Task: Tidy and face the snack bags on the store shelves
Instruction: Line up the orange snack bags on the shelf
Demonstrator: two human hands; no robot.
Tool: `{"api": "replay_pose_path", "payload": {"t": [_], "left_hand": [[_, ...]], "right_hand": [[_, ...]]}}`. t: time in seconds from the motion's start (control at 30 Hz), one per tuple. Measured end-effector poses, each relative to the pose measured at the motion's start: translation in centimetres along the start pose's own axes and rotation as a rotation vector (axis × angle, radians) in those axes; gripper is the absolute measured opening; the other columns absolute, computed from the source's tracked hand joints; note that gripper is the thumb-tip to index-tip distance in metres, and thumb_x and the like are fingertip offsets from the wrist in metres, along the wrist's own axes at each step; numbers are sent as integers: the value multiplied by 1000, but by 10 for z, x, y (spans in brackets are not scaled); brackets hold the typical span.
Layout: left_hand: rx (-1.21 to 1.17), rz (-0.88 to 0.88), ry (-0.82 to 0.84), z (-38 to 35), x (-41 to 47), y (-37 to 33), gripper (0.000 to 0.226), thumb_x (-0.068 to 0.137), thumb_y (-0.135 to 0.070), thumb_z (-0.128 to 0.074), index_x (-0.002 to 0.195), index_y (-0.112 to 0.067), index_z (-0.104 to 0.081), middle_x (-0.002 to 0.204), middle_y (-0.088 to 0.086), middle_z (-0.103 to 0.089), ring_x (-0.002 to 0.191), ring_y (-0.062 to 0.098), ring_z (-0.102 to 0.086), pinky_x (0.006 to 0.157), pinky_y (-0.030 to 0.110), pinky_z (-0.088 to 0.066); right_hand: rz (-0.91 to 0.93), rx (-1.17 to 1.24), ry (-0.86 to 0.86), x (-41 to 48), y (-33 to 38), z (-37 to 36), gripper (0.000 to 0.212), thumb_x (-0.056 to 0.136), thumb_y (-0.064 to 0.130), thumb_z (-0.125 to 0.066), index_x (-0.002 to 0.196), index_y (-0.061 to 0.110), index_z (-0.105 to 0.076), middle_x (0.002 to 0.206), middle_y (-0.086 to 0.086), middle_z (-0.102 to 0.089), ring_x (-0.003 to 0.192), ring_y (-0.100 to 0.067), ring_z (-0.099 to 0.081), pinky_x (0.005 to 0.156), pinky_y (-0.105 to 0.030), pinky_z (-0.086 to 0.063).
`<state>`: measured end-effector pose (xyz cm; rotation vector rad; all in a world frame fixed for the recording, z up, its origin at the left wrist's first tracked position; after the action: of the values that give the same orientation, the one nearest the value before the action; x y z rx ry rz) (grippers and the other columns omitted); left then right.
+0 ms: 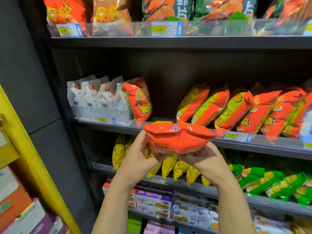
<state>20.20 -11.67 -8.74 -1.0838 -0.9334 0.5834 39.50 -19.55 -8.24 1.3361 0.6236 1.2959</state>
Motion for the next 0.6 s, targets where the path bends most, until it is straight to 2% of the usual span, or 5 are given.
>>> {"api": "replay_pose_path", "payload": {"t": [0.07, 0.23, 0.43, 0.5, 0.6], "left_hand": [[22, -11, -19, 3, -1, -2, 71, 85, -2, -85, 141, -34, -55, 133, -19, -69, 130, 5, -61, 112, 33, -49], [53, -9, 27, 13, 0, -5, 67, 90, -2, -81, 145, -29, -55, 136, -11, -69, 131, 11, -62, 113, 41, -48], [-141, 124, 24, 16, 8, -15, 58, 82, -33, -78, 137, -28, -62, 126, -4, -76, 116, 15, -73, 90, 31, -61], [-226, 229, -20, 13, 13, -15, 56, 78, -44, -77, 129, -23, -67, 121, 5, -78, 108, 20, -76, 88, 36, -62], [-353, 420, -56, 7, 18, -14, 62, 79, -53, -76, 128, -16, -70, 116, 12, -79, 108, 31, -77, 100, 50, -58]], "right_hand": [[30, -8, 8, 0, 0, -1, 51, 78, 38, -90, 125, 29, -71, 124, 7, -75, 121, -14, -68, 105, -53, -53], [34, 16, 36, 4, 0, -1, 55, 73, 26, -95, 121, 27, -71, 119, 7, -77, 115, -13, -70, 100, -44, -55], [-119, 147, 96, 13, 4, -1, 74, 67, 66, -84, 124, 20, -69, 116, -1, -79, 106, -22, -75, 84, -36, -59], [-230, 268, 119, 18, 7, -6, 81, 69, 73, -81, 125, 16, -69, 115, -9, -78, 107, -29, -76, 92, -46, -59], [-385, 424, 104, 22, 16, -11, 61, 86, 61, -67, 124, 14, -70, 115, -14, -78, 108, -31, -76, 103, -52, -54]]}}
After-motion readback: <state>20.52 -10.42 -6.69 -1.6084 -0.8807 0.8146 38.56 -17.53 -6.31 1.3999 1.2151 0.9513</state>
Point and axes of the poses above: each hand's wrist, its own x-axis towards the middle knuckle, its own z-axis out of the back of the hand, y = z × x, the point moved 4 cm from there along x, towards the middle knuckle
